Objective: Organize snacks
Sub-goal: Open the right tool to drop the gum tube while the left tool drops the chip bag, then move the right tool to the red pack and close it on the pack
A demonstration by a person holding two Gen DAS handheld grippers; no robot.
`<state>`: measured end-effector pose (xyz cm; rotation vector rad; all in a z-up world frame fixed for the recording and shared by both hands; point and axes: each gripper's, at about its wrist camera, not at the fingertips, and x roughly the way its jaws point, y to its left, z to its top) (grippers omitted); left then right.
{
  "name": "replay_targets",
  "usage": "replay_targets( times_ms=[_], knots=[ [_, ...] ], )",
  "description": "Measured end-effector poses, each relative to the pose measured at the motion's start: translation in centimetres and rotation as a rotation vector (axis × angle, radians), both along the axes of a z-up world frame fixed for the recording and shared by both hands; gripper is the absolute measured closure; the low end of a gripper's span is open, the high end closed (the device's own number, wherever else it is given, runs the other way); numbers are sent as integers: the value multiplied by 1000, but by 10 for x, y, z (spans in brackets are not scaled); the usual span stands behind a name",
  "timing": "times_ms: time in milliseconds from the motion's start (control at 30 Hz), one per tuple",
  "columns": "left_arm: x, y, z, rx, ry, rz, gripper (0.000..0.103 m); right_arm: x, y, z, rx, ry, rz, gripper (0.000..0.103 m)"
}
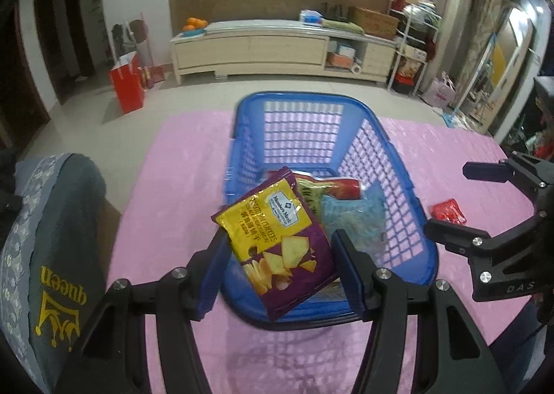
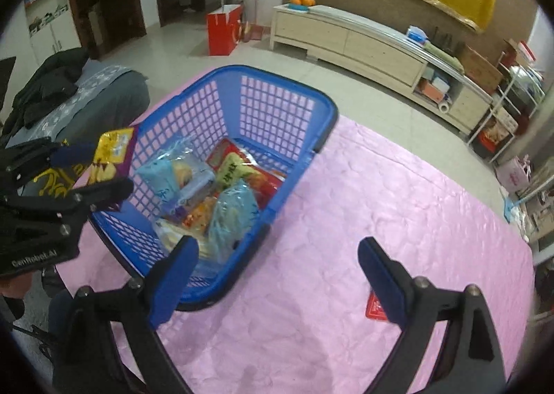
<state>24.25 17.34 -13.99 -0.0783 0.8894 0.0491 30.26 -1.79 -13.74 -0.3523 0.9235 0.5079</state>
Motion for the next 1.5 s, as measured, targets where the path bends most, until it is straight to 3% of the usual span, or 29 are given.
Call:
replay_targets(
  times_ms=[367, 533, 667, 900, 1133, 1233, 1267, 1300, 1367, 1467, 1500],
  knots=[
    [33, -20, -18, -8, 45, -47, 46, 8, -23, 0, 64, -23, -51, 8],
    [43, -22, -24, -17, 59, -56, 39, 3, -27, 1, 75, -31, -54, 8],
    [43, -26, -24, -35, 82, -66, 39, 0, -36, 3, 91, -25, -68, 8],
    [29, -34, -14, -52, 78, -97, 38, -6, -56, 16, 130, -17, -108, 8],
    [22, -57, 7, -21, 24, -122, 38, -7, -81, 26, 141, -21, -147, 8],
    [23, -60, 12, -49, 5, -120, 38, -3, -94, 27, 136, -23, -176, 8],
    [24, -61, 13, -56, 5, -119, 37, -2, -97, 27, 137, -23, -183, 8],
    [26, -62, 13, -54, 10, -115, 27, 1, -101, 28, 140, -24, -190, 8],
    [30, -64, 11, -27, 30, -103, 16, 5, -106, 27, 140, -19, -199, 7],
    [38, -63, 6, -5, 53, -78, 14, 17, -111, 22, 126, 13, -217, 2],
    [40, -62, 5, -9, 61, -74, 6, 21, -112, 20, 107, 22, -222, 0]
  ],
)
